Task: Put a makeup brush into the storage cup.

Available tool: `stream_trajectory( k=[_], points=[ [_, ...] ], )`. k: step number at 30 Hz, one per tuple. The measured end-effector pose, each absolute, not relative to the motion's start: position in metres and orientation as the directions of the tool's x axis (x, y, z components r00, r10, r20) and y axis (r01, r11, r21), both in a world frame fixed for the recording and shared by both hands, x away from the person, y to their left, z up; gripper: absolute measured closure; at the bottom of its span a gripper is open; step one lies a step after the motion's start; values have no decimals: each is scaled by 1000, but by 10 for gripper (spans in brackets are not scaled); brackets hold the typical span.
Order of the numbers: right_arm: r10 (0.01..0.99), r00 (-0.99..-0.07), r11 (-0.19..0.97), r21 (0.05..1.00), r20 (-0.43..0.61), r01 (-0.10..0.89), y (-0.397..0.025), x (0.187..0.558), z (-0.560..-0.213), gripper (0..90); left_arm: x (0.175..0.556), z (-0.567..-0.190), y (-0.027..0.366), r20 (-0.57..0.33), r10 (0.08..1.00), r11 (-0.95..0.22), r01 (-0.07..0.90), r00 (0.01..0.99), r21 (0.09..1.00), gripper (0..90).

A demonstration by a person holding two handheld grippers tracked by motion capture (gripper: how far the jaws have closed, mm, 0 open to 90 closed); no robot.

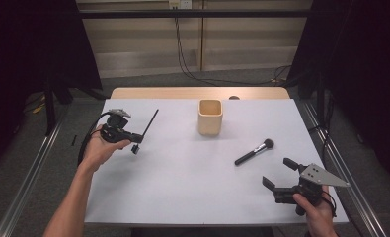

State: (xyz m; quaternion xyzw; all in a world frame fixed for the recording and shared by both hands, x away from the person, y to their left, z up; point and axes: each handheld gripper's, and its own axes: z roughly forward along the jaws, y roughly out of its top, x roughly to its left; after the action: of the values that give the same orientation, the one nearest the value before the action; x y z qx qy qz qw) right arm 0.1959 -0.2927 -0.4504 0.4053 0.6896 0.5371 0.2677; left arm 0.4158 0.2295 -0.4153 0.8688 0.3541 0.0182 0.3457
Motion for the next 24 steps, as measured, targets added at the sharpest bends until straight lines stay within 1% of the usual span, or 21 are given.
stream_trajectory(
  k=[1,2,3,4,5,7,9,13,15,16,24],
  points=[
    [847,-528,93,958,67,272,-293,196,-450,0,412,-415,230,-198,644,-494,600,739,630,863],
    [847,-528,93,958,67,272,-293,196,-450,0,412,-415,230,-198,644,-494,600,739,630,863],
    [846,-528,93,958,67,271,-293,196,-450,0,409,-415,231,-212,647,-464,599,732,653,862],
    [846,-528,93,958,67,271,-293,196,-450,0,409,-415,231,-212,647,-464,599,732,653,862],
    [846,-528,92,958,68,271,-293,195,-450,0,406,-417,232,-207,657,-442,593,725,673,862],
    [847,-527,89,958,71,272,-293,195,-450,0,403,-418,233,-219,656,-422,591,723,688,862],
    [848,-525,87,958,72,272,-293,195,-450,0,399,-419,236,-202,655,-418,571,728,707,862],
    [847,-528,91,958,69,271,-293,196,-450,0,393,-418,239,-208,654,-386,558,727,735,862],
    [847,-528,91,958,69,271,-293,196,-450,0,391,-417,239,-202,652,-385,549,731,741,861],
    [847,-528,90,958,70,271,-293,196,-450,0,387,-416,239,-209,630,-387,536,748,750,860],
    [844,-532,91,959,69,270,-292,196,-450,0,374,-413,234,-193,611,-386,502,768,774,861]
  ],
)
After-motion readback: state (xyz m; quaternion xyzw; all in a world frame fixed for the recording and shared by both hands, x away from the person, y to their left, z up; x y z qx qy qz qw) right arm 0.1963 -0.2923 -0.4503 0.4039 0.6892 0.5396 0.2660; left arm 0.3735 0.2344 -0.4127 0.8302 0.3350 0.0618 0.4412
